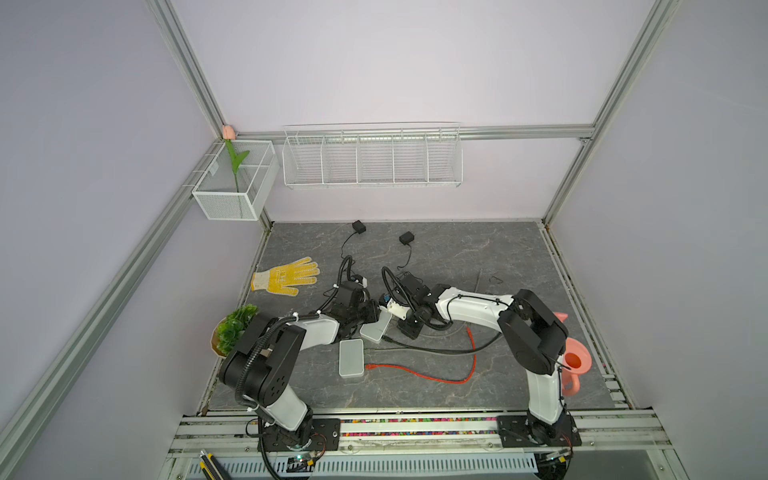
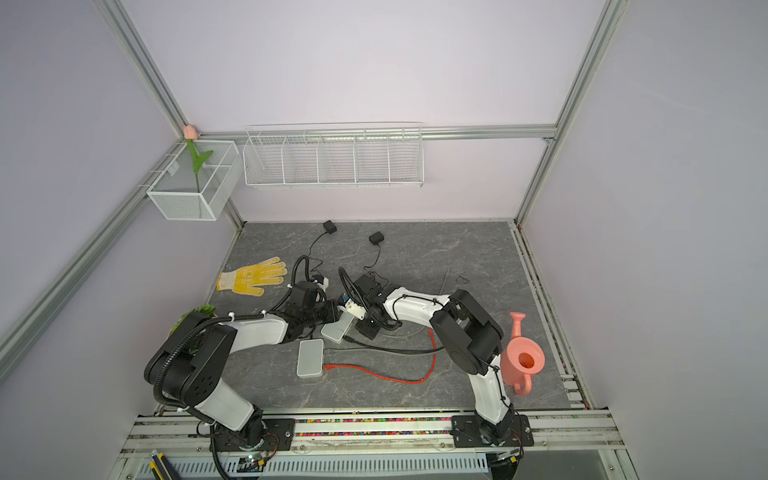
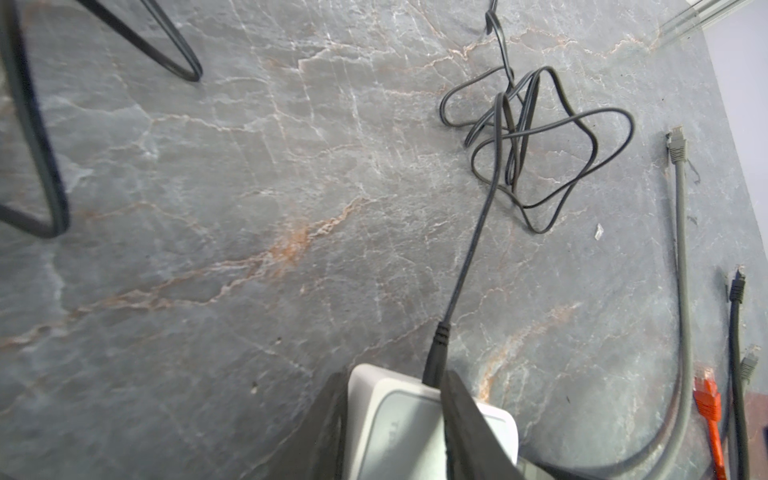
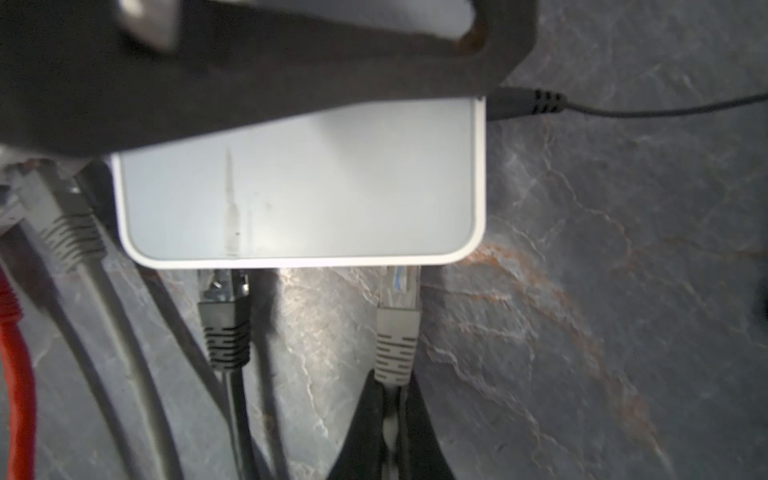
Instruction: Insert the plug into the switch port
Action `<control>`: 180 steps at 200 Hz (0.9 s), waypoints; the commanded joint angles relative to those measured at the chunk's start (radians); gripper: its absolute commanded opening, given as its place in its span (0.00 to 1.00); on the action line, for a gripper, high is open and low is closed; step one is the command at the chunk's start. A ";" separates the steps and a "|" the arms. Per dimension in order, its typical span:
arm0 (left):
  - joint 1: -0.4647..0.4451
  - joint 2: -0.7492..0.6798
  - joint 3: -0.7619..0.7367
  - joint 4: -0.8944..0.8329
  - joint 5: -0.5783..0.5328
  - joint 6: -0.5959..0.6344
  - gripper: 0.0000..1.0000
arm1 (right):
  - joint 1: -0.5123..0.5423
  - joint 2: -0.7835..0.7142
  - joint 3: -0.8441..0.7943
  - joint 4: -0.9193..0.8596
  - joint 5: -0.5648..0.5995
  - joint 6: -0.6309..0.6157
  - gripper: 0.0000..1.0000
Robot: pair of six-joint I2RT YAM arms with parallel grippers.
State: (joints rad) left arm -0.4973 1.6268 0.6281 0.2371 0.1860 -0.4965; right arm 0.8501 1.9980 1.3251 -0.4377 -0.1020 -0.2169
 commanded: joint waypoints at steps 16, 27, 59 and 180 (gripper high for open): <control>-0.157 0.058 -0.028 0.026 0.338 -0.081 0.35 | 0.023 0.070 0.100 0.425 -0.120 -0.004 0.07; -0.161 0.059 -0.035 0.051 0.353 -0.088 0.35 | 0.024 0.078 0.106 0.430 -0.127 -0.008 0.07; -0.171 0.077 -0.037 0.059 0.387 -0.086 0.35 | 0.023 0.096 0.133 0.442 -0.139 -0.021 0.07; -0.077 -0.012 -0.002 -0.046 0.325 -0.056 0.34 | -0.028 0.065 0.114 0.308 -0.031 -0.111 0.16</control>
State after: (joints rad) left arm -0.5072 1.6409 0.6113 0.3058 0.1837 -0.5148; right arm 0.8230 2.0434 1.4117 -0.5350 -0.0917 -0.2768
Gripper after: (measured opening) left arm 0.346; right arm 0.145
